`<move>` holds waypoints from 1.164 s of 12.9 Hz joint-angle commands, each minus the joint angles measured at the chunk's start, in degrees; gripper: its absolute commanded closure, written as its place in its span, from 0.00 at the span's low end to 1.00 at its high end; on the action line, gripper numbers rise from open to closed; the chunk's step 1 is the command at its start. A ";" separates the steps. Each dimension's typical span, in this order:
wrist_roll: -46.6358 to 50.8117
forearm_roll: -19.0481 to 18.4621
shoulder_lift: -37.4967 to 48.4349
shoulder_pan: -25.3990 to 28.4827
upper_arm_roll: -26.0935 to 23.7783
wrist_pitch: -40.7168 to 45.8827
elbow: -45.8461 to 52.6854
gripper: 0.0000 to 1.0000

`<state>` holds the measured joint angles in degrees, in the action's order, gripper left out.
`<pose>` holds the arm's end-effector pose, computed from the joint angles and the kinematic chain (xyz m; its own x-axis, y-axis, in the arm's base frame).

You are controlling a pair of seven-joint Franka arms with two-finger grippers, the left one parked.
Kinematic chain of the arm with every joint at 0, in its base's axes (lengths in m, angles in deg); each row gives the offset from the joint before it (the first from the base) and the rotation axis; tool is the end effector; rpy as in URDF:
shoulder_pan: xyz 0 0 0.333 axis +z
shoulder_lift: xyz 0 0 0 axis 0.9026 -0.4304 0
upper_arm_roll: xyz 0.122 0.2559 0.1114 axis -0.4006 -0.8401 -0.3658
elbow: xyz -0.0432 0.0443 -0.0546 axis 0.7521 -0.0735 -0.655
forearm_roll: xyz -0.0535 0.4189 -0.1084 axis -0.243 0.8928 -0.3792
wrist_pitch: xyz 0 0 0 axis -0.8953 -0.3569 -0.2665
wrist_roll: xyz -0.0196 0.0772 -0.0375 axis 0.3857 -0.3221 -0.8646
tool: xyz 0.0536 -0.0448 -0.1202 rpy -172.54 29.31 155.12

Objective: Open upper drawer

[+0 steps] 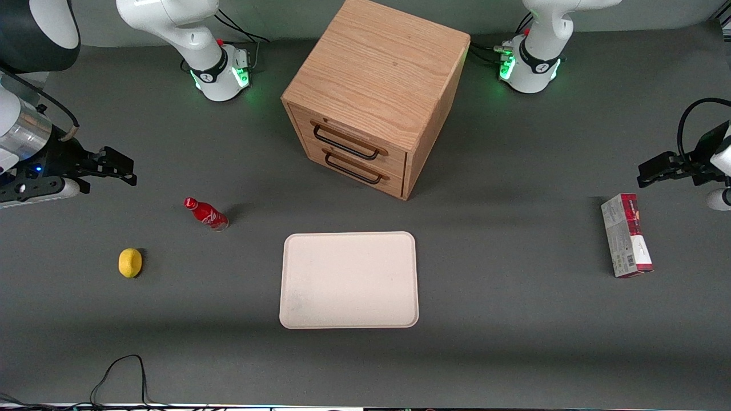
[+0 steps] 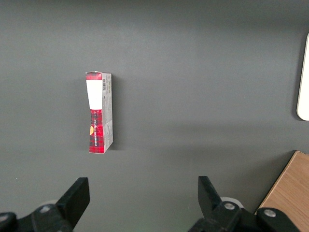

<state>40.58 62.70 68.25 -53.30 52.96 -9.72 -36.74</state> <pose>0.6070 0.0337 0.5355 0.9917 0.1278 0.0108 0.1280 -0.9917 -0.0141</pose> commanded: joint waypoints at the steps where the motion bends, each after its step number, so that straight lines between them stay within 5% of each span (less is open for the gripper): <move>1: 0.78 -0.12 -0.85 -0.75 -0.59 1.90 1.94 0.00; 11: -0.89 0.50 -2.25 -0.31 -0.68 3.40 3.16 0.00; 15: -0.45 0.67 -4.01 3.72 -0.68 6.82 5.45 0.00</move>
<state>40.34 62.77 66.34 -51.51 52.15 -5.44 -34.28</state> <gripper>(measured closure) 0.000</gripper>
